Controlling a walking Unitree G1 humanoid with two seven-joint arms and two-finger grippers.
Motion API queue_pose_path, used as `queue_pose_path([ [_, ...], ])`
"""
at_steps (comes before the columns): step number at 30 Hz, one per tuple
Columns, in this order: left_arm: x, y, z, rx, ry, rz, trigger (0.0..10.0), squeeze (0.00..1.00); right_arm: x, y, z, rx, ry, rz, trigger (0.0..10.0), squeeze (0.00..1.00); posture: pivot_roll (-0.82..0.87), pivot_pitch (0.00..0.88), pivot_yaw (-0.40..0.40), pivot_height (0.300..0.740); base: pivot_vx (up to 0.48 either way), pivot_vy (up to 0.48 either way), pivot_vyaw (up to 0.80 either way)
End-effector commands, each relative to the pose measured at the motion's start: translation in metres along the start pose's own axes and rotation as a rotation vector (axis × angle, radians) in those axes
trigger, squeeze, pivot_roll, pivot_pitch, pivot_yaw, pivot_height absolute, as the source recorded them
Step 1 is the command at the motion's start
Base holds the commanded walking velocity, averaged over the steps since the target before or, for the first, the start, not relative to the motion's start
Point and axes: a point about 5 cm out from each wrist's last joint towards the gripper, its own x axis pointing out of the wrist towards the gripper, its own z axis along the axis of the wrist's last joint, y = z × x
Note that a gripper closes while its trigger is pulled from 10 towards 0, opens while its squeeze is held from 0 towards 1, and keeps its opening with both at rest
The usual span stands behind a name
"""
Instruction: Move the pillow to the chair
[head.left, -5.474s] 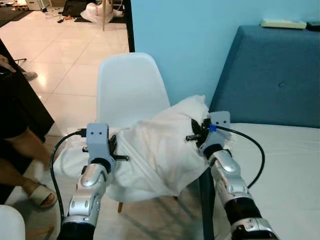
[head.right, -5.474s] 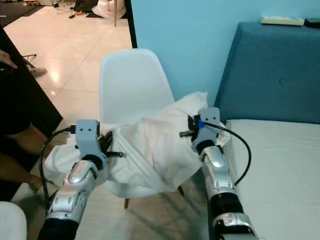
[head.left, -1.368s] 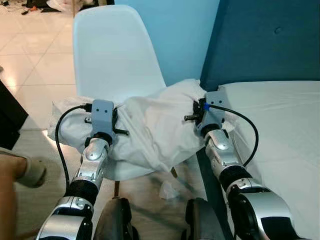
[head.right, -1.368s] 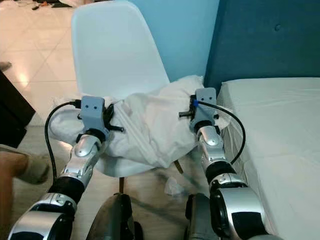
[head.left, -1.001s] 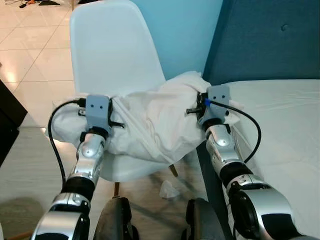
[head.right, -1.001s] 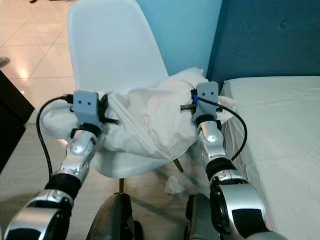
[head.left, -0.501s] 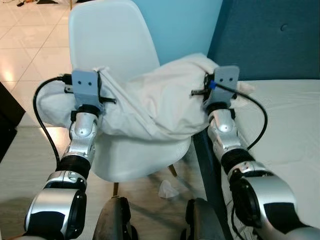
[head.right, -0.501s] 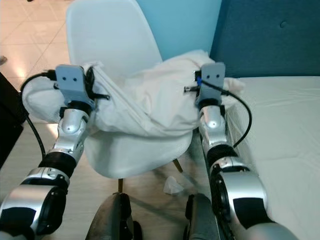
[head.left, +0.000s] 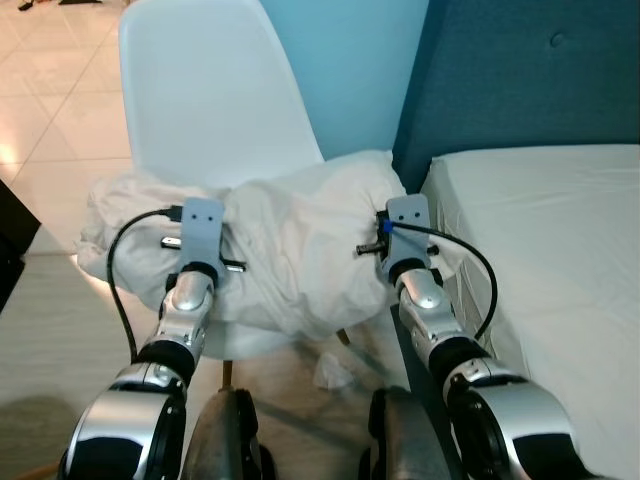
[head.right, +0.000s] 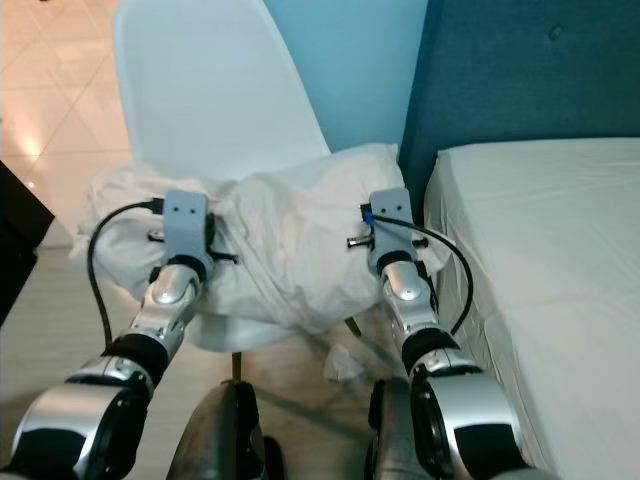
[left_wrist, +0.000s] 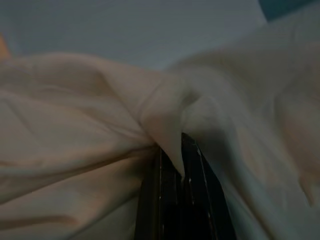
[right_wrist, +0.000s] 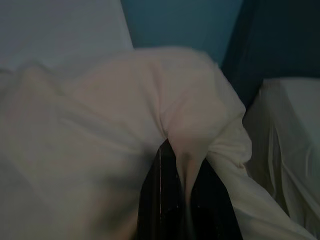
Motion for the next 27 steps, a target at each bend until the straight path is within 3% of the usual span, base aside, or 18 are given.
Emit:
queue_pose_path([
  [1, -0.001, -0.003, -0.010, 0.014, 0.085, -0.004, 10.0, 0.00, -0.002, 0.010, -0.010, -0.025, 0.076, 0.048, 10.0, 0.00, 0.02, 0.296, -0.010, 0.601, 0.000, 0.000, 0.00],
  [5, -0.003, -0.002, -0.022, 0.036, 0.209, -0.014, 10.0, 0.00, 0.001, 0.013, -0.007, -0.041, 0.106, 0.067, 10.0, 0.00, 0.02, 0.294, -0.012, 0.601, 0.000, 0.000, 0.00],
  [8, -0.002, -0.003, -0.022, 0.032, 0.210, -0.024, 10.0, 0.00, 0.003, 0.013, -0.004, -0.032, 0.099, 0.059, 10.0, 0.00, 0.02, 0.291, -0.011, 0.601, 0.000, 0.000, 0.00],
  [14, 0.004, 0.003, -0.006, 0.008, 0.122, 0.014, 10.0, 0.00, 0.007, 0.013, 0.009, 0.056, 0.027, 0.069, 10.0, 0.00, 0.02, 0.280, -0.009, 0.601, 0.000, 0.000, 0.00],
  [15, 0.005, 0.004, -0.004, -0.004, 0.118, 0.017, 10.0, 0.57, 0.007, 0.013, 0.009, 0.084, 0.025, 0.079, 10.0, 1.00, 0.02, 0.280, -0.009, 0.601, 0.000, 0.000, 0.00],
  [16, 0.006, 0.005, -0.001, -0.025, 0.101, 0.022, 10.0, 1.00, 0.007, 0.012, 0.011, 0.109, 0.017, 0.086, 10.0, 1.00, 0.02, 0.278, -0.007, 0.601, 0.000, 0.000, 0.00],
  [27, 0.007, 0.007, 0.006, -0.061, 0.056, 0.018, 10.0, 1.00, 0.009, 0.011, 0.016, 0.119, -0.012, 0.096, 10.0, 1.00, 0.02, 0.252, -0.011, 0.601, 0.000, 0.000, 0.00],
])
